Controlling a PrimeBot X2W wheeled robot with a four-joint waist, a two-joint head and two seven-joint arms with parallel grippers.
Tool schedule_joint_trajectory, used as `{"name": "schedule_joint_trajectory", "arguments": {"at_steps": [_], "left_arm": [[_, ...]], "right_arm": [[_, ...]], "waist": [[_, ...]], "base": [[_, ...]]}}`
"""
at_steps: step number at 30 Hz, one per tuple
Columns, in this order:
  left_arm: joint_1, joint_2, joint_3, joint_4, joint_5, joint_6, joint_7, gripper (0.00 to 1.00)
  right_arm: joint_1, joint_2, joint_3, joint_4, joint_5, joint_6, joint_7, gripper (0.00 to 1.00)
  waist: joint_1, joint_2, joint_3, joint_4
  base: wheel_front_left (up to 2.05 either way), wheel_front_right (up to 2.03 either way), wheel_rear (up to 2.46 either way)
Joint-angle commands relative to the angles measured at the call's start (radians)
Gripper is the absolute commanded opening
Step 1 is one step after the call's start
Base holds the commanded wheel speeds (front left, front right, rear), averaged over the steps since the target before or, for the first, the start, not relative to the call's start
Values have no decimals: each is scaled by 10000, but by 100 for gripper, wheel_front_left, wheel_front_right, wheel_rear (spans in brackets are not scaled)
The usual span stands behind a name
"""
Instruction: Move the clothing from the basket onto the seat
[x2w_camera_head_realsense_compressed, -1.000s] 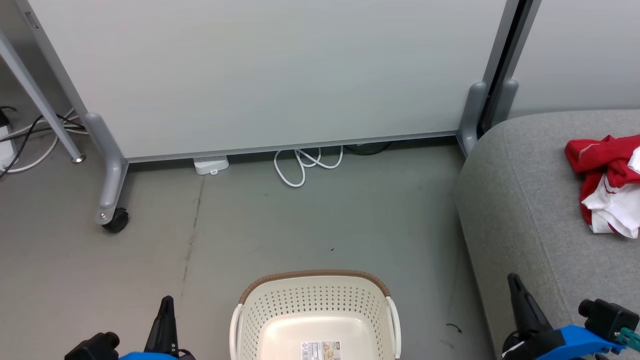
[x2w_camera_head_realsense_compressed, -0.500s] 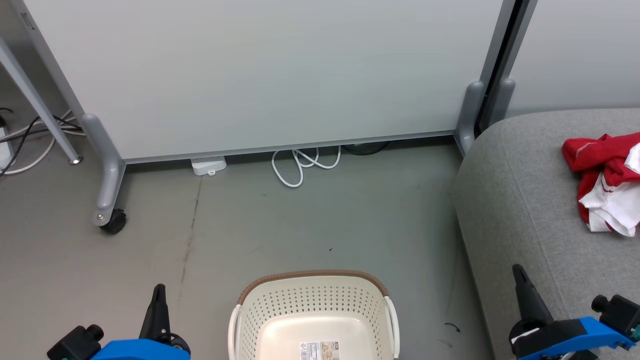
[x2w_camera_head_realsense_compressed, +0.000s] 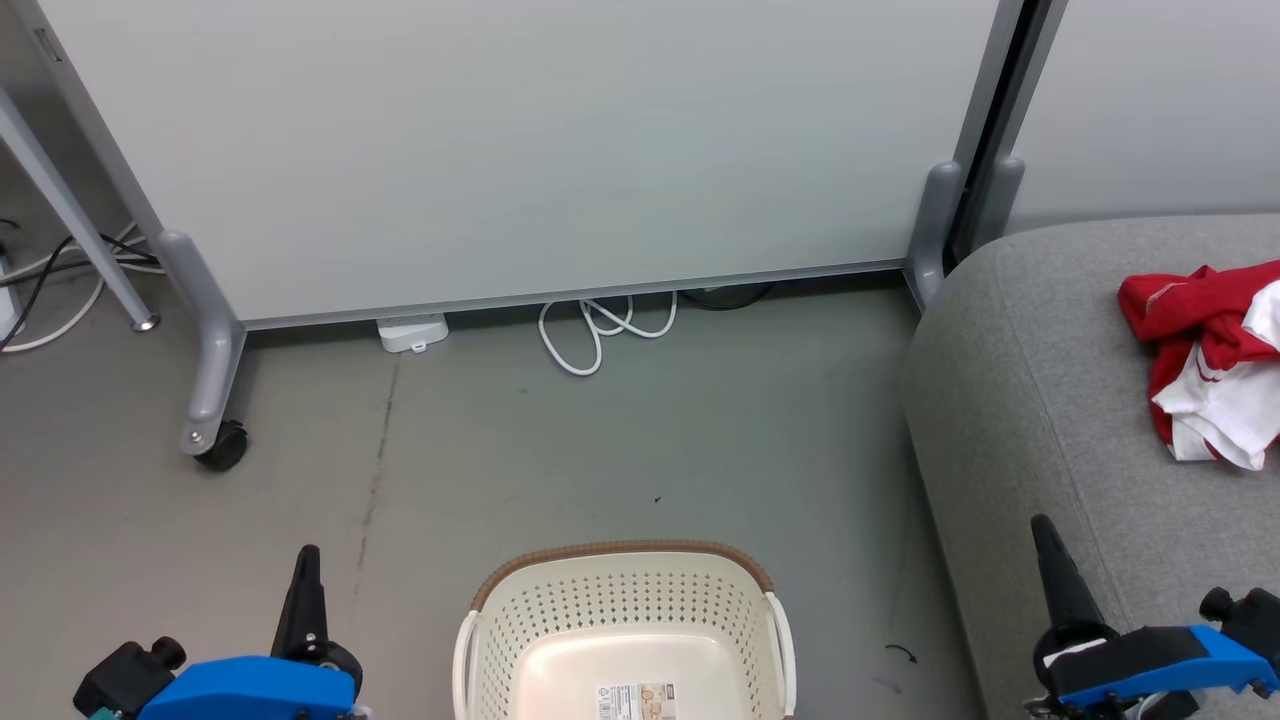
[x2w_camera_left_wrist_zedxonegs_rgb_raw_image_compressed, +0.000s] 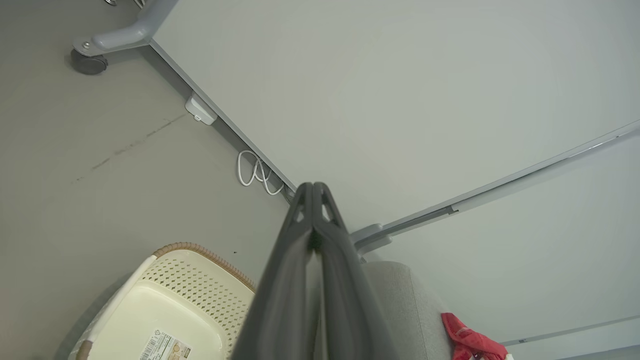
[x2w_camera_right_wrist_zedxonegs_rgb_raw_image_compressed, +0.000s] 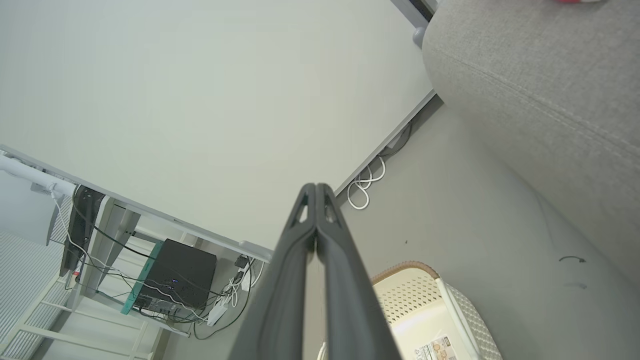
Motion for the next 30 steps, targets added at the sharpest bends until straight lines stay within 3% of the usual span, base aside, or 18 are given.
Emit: {"name": "schedule_joint_trajectory", "arguments": {"at_steps": [1, 30], "left_arm": [[-270, 26, 112, -170, -356, -15, 107, 0], [-608, -44, 506, -527, -3080, -23, 860, 0]], "right_arm": [[-294, -59, -44, -142, 432, 4, 68, 0], [-549, -81, -179, -215, 3473, 6, 565, 0]], "waist": [[-1, 0, 0, -9], [-1, 0, -4, -129]], "base": [[0, 0, 0], [0, 0, 0]]}}
